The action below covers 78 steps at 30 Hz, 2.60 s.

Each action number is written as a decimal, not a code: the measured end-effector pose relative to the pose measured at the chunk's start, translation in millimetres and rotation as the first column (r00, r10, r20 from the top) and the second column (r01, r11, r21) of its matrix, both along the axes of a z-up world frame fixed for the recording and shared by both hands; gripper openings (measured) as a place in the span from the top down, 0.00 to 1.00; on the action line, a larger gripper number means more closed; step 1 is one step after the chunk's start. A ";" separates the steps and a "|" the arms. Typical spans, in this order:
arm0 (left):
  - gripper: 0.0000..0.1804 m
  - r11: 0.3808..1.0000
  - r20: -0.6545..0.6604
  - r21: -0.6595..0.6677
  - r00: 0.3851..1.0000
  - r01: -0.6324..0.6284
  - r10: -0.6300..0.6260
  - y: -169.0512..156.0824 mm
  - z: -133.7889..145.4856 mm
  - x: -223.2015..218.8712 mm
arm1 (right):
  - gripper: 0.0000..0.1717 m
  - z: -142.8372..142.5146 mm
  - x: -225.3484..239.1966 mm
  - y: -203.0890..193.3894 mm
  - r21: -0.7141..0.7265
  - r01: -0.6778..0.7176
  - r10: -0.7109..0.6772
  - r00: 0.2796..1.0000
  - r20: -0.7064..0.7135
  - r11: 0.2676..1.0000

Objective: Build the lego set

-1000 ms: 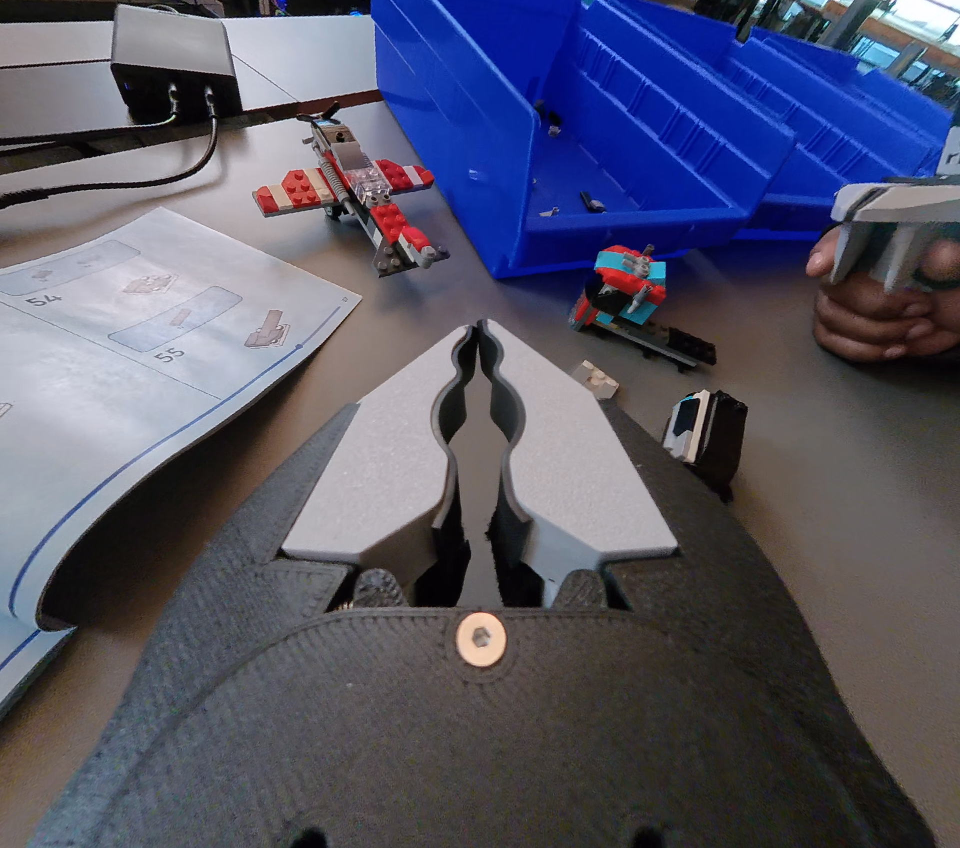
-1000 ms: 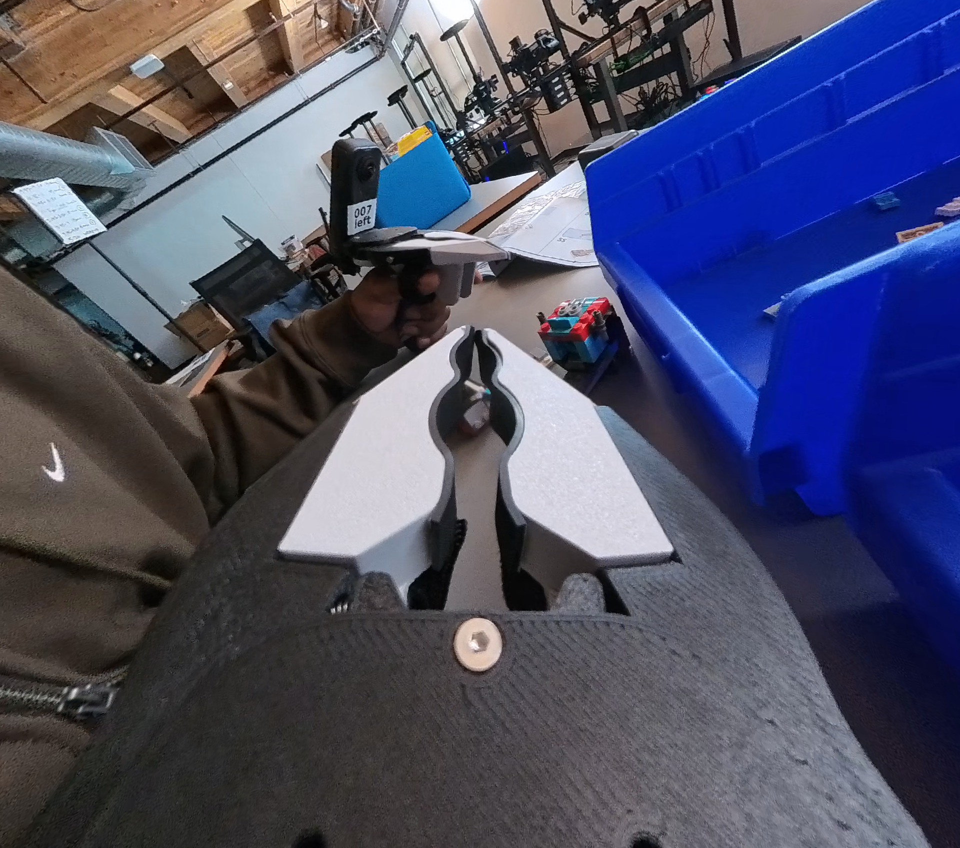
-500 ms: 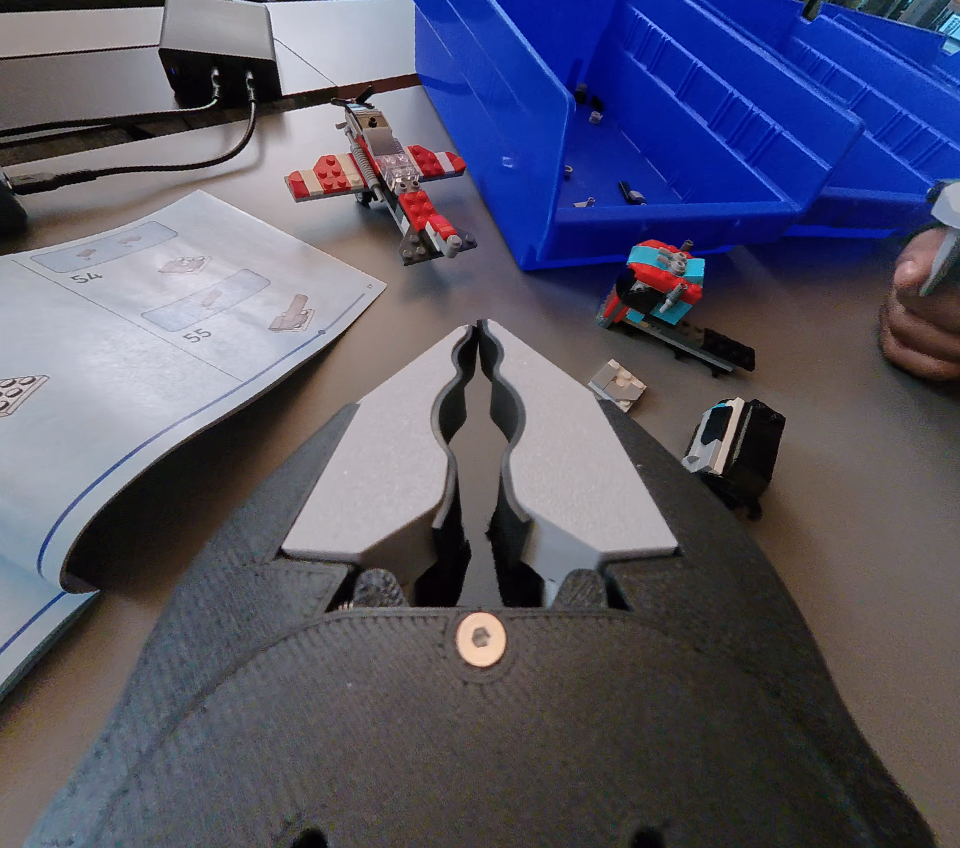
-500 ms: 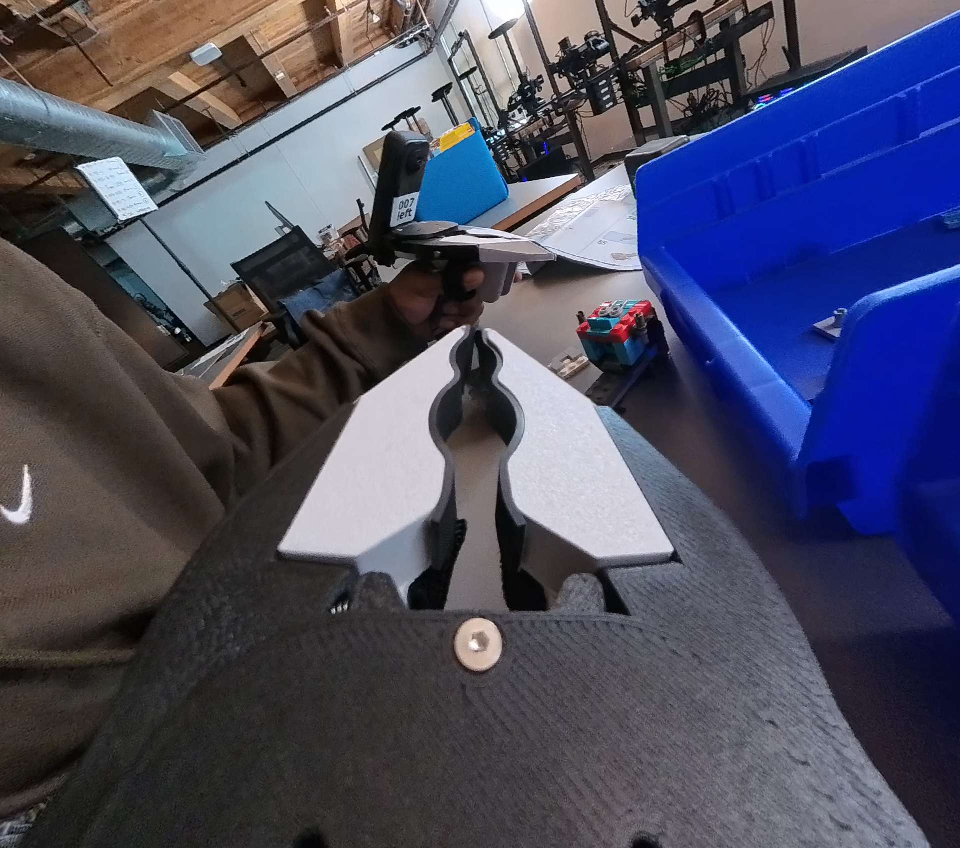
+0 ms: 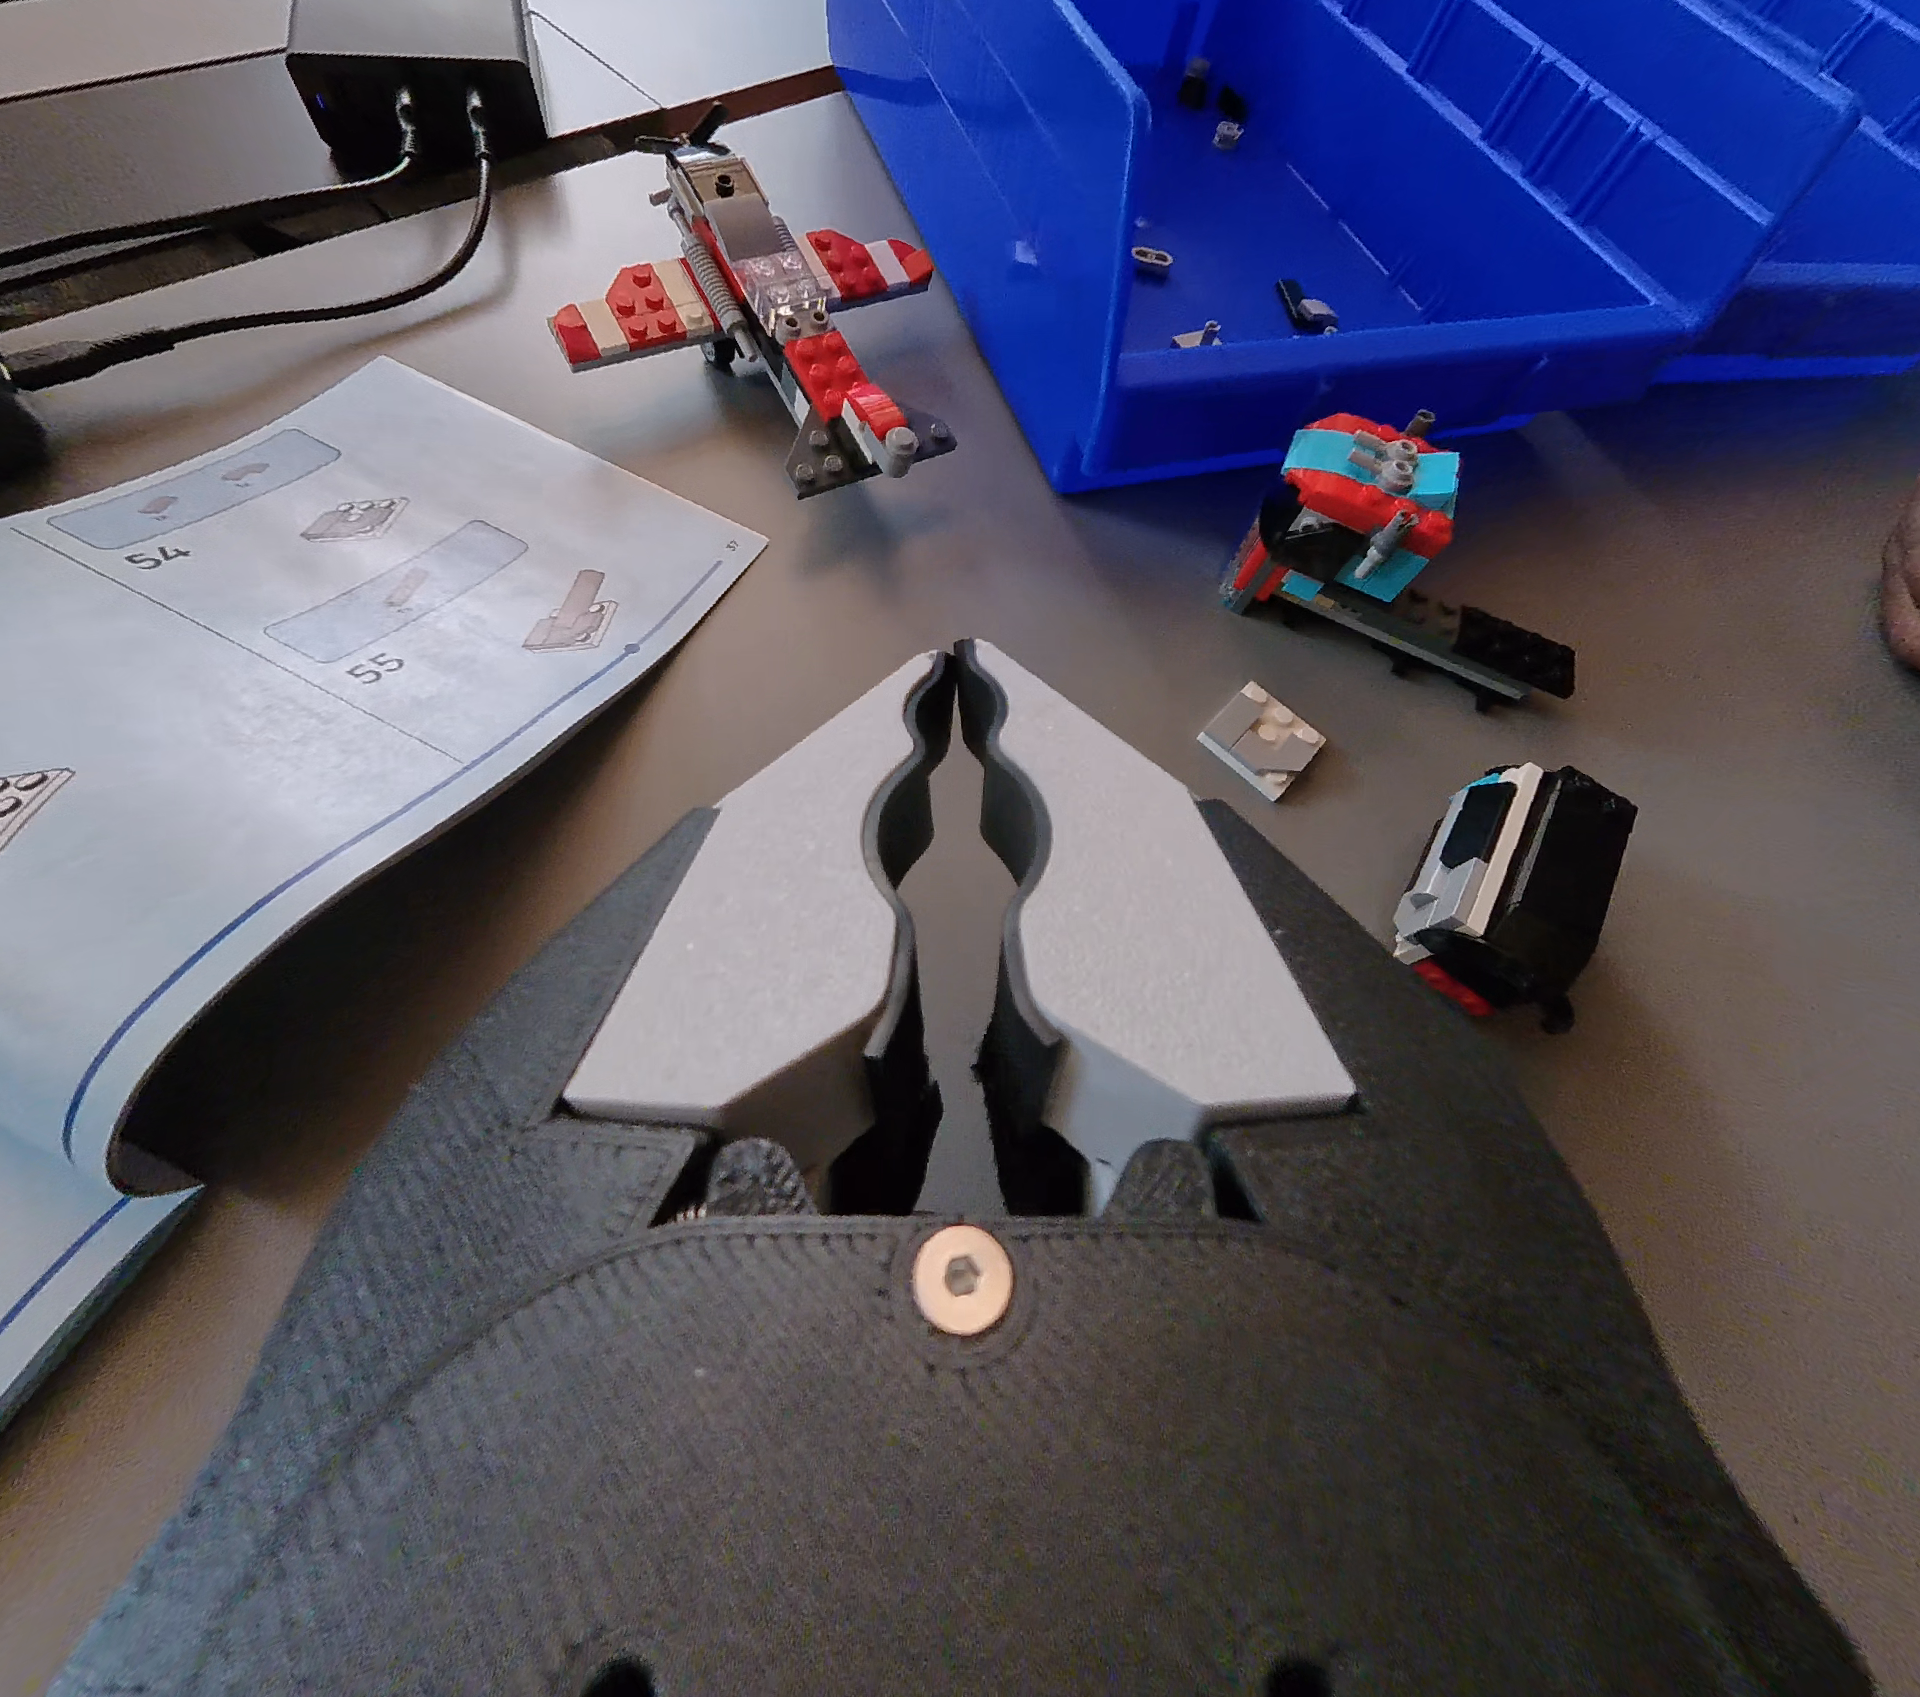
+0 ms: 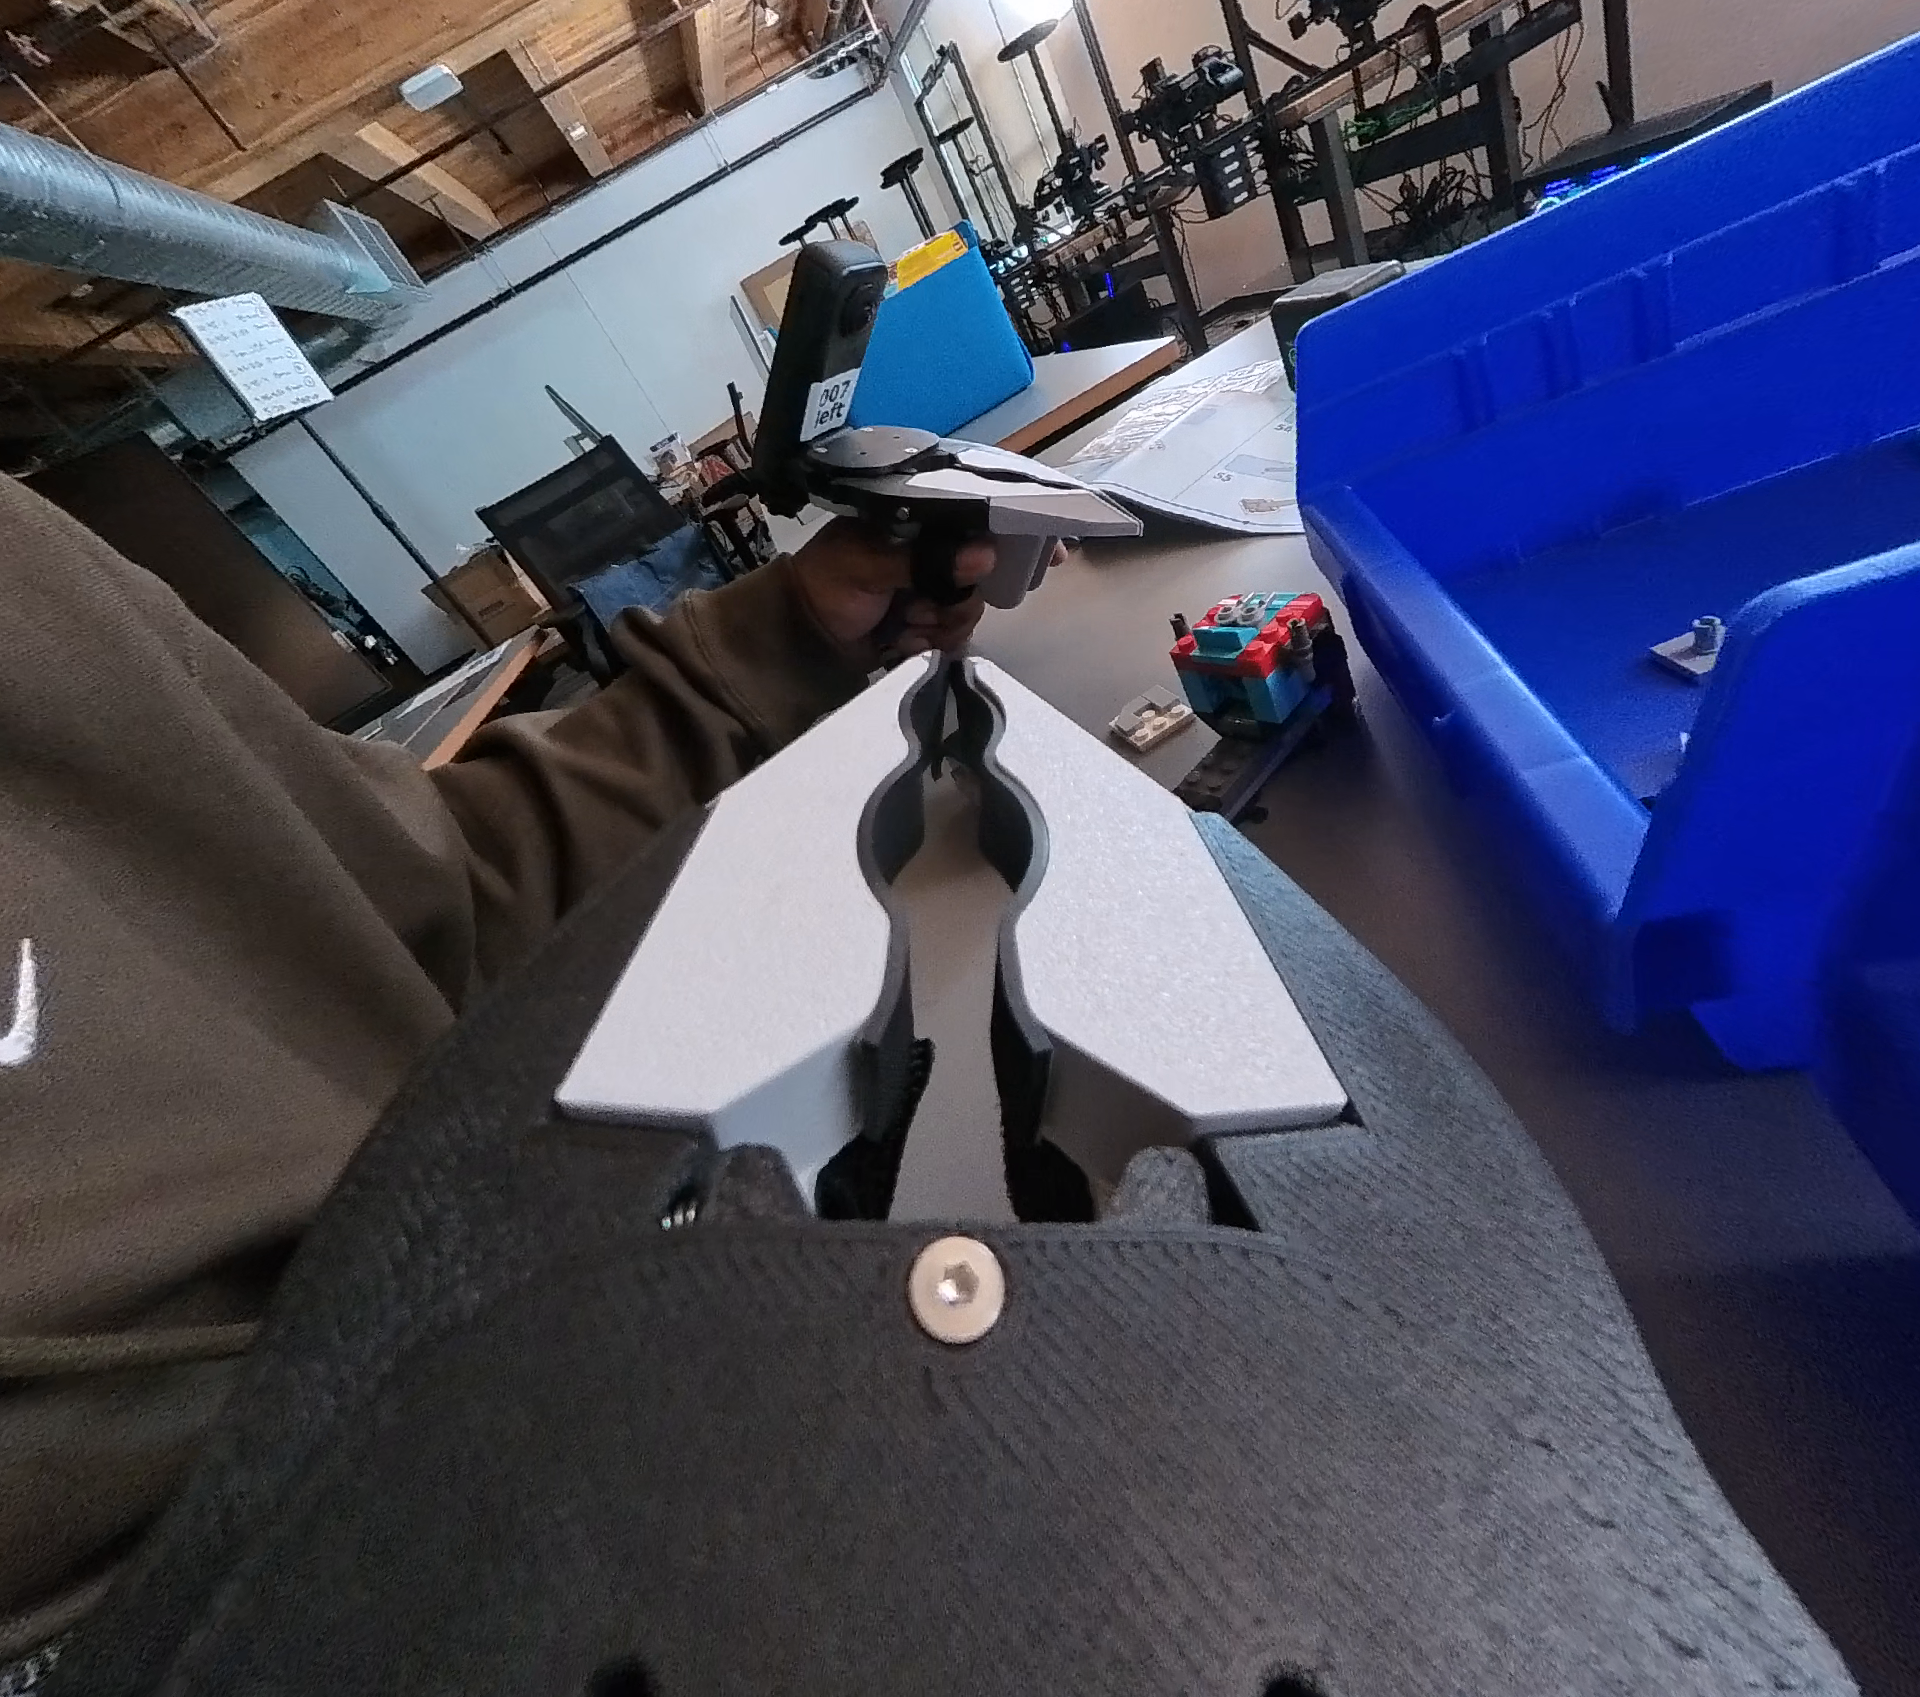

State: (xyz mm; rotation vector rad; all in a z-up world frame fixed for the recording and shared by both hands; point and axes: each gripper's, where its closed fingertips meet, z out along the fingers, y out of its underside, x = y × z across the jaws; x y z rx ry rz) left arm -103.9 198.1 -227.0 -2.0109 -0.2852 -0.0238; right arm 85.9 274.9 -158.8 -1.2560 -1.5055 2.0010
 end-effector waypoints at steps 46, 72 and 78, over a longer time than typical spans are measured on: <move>0.99 0.999 -0.001 -0.035 1.000 -0.010 0.010 1.4 -4.9 -1.1 | 0.99 -0.7 0.0 -1.7 -0.002 -0.014 0.014 1.000 0.007 1.000; 1.00 0.999 0.004 -0.035 1.000 -0.008 0.008 1.2 -4.9 -1.6 | 0.89 42.2 55.3 -0.9 0.043 -0.166 0.170 0.979 -0.112 0.985; 0.99 1.000 0.040 -0.001 0.999 0.002 -0.002 0.3 -1.0 -1.6 | 0.87 116.8 159.0 151.4 0.402 0.147 -0.108 0.987 -0.117 0.904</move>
